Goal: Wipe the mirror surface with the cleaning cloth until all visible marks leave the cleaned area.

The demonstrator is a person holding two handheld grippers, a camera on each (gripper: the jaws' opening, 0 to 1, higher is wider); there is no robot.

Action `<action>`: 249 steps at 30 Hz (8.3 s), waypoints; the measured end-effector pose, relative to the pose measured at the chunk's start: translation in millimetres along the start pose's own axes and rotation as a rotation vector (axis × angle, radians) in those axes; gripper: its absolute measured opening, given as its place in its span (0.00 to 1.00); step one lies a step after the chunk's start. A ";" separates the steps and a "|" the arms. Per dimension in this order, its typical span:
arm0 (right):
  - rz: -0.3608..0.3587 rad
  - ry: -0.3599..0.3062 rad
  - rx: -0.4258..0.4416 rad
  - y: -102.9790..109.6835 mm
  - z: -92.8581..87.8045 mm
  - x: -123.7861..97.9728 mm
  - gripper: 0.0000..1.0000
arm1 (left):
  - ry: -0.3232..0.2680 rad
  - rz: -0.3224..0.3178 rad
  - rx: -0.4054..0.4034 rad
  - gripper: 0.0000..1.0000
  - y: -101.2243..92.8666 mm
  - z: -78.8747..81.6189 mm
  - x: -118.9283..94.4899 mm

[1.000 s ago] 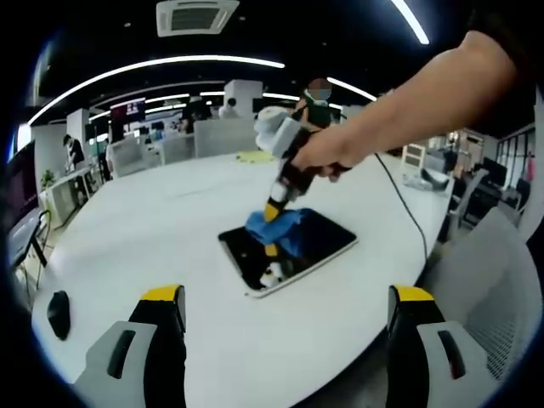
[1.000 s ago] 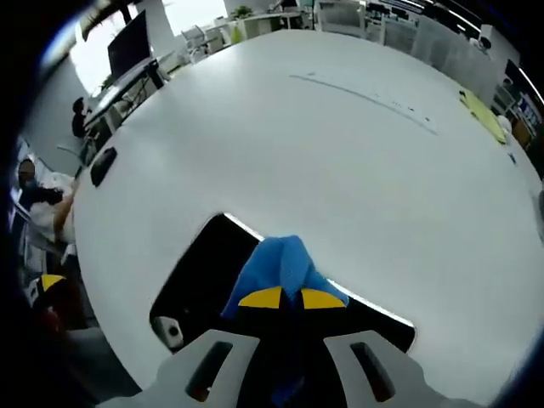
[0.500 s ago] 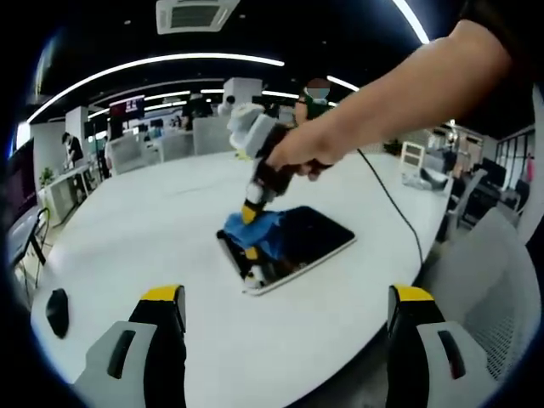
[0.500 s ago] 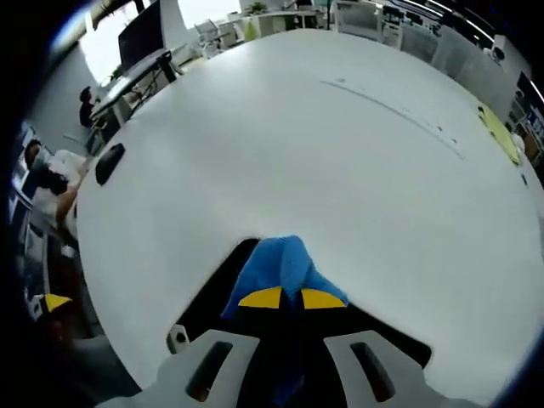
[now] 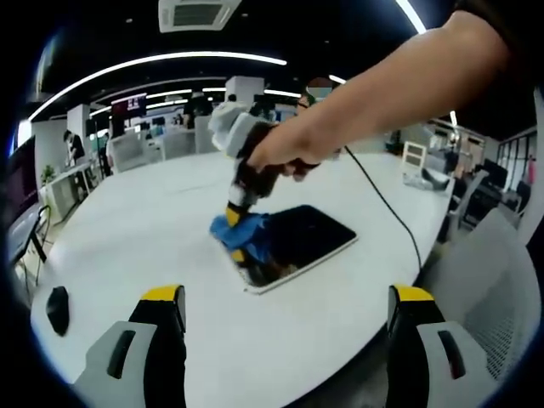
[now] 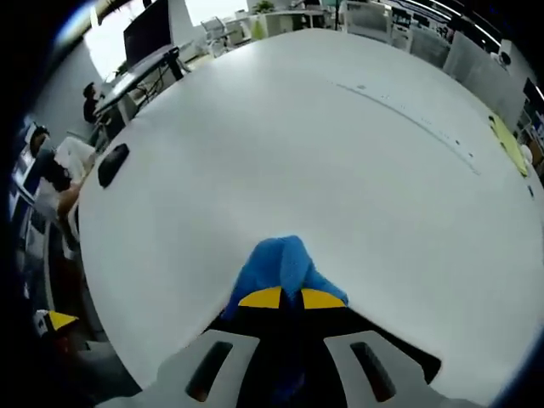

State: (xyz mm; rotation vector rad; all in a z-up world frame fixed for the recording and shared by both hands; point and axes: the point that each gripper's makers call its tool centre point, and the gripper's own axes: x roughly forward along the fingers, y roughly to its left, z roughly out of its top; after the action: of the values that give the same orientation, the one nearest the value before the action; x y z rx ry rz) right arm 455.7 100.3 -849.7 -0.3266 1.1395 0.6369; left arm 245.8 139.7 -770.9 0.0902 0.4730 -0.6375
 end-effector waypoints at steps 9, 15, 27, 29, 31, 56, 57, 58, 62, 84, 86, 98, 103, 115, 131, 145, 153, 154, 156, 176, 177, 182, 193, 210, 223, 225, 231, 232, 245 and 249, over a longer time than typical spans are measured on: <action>0.003 0.000 0.001 0.6 -1.4 -2.5 0.01 | 0.002 -0.001 0.001 0.99 -0.5 -0.2 0.2; -0.002 -0.003 -0.008 2.9 -3.2 -5.6 0.01 | 0.003 0.000 0.001 0.99 -0.3 0.1 -0.1; 0.008 0.001 -0.017 7.3 -7.1 -4.9 0.01 | 0.001 0.005 0.002 0.99 1.2 0.3 -0.1; 0.010 0.001 -0.022 8.0 -7.9 -3.0 0.01 | 0.001 0.004 0.001 0.99 1.4 -0.4 0.3; 0.011 0.000 -0.024 9.0 -9.0 -1.9 0.01 | 0.000 0.004 0.001 0.99 1.3 -0.4 0.3; -0.034 -0.011 -0.028 36.6 -29.3 -12.6 0.01 | -0.004 -0.020 -0.008 0.99 -3.1 -0.4 0.2; -0.037 -0.011 -0.030 36.9 -29.8 -12.9 0.01 | -0.002 -0.027 -0.012 0.99 -4.3 -0.7 0.4; -0.040 -0.011 -0.031 37.1 -30.1 -13.2 0.01 | 0.001 -0.031 -0.012 0.99 -5.0 -1.0 0.5; -0.045 -0.012 -0.025 35.4 -29.3 -12.1 0.01 | 0.008 -0.038 -0.018 0.99 -5.7 -1.9 1.0; -0.036 -0.025 -0.029 40.8 -35.8 -14.0 0.01 | -0.019 -0.004 -0.002 0.99 -0.3 3.8 -1.7; -0.032 -0.026 -0.028 40.3 -35.8 -13.9 0.01 | -0.019 -0.005 0.000 0.99 -0.6 3.8 -1.5; -0.032 -0.027 -0.049 36.4 -44.3 -17.5 0.01 | -0.013 -0.011 0.004 0.99 -1.7 2.4 -1.0; -0.037 -0.032 -0.043 28.5 -50.8 -20.6 0.01 | -0.012 -0.014 0.013 0.99 -2.6 2.5 -0.9; -0.053 -0.019 0.010 -0.1 -73.5 -29.8 0.01 | -0.008 -0.017 0.011 0.99 -2.4 1.0 -0.5; -0.063 -0.001 0.026 -29.2 -96.4 -40.3 0.01 | -0.002 -0.014 0.015 0.99 -2.7 0.2 0.5; -0.079 0.016 0.025 -52.6 -115.4 -50.5 0.01 | -0.001 -0.008 0.016 0.99 -1.8 0.3 0.6; -0.097 0.018 0.044 -69.3 -126.2 -56.8 0.01 | 0.003 -0.006 0.016 0.99 -1.6 -0.2 0.7; -0.099 0.018 0.045 -71.0 -127.5 -57.5 0.01 | 0.003 -0.006 0.016 0.99 -1.5 -0.3 0.8; -0.107 0.020 0.051 -76.1 -130.6 -59.2 0.01 | 0.002 -0.006 0.017 0.99 -1.3 -0.2 0.7; -0.153 0.033 0.085 -104.6 -146.4 -68.3 0.01 | 0.003 -0.006 0.018 0.99 -0.9 -0.4 0.1; -0.154 0.034 0.082 -104.9 -146.1 -68.0 0.01 | 0.003 -0.006 0.017 0.99 -0.9 -0.4 0.1; -0.154 0.041 0.079 -104.8 -146.0 -67.8 0.01 | 0.006 -0.007 0.021 0.99 -1.1 -1.1 0.2; -0.158 0.034 0.085 -104.1 -146.5 -68.1 0.01 | -0.002 -0.006 0.025 0.99 -1.1 0.3 0.0; -0.175 0.020 0.076 -89.3 -164.8 -75.0 0.02 | -0.022 -0.020 0.004 0.99 -2.7 3.2 0.0; -0.150 -0.034 0.165 -75.5 -180.8 -80.1 0.02 | -0.018 -0.062 -0.049 1.00 -7.4 3.0 -0.3; -0.150 -0.032 0.172 -74.7 -180.0 -79.9 0.02 | -0.035 -0.079 -0.054 1.00 -9.8 6.1 -0.9; -0.156 -0.024 0.171 -75.2 -179.7 -79.2 0.02 | -0.042 -0.088 -0.066 1.00 -11.2 6.9 -1.0; -0.156 -0.025 0.172 -75.4 -179.8 -79.1 0.02 | -0.043 -0.085 -0.067 1.00 -10.5 7.0 -1.0; -0.151 -0.037 0.206 -67.9 -176.0 -77.6 0.02 | -0.044 -0.072 -0.064 1.00 -8.0 6.8 -1.4; -0.139 -0.040 0.209 -62.1 -171.4 -75.3 0.01 | -0.040 -0.072 -0.067 1.00 -7.8 6.2 -1.2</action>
State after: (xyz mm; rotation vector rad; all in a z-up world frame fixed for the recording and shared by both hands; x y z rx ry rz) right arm 347.8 -64.8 -853.6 -0.2117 1.1231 0.3964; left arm 242.8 132.7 -764.4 -0.0029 0.4596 -0.6925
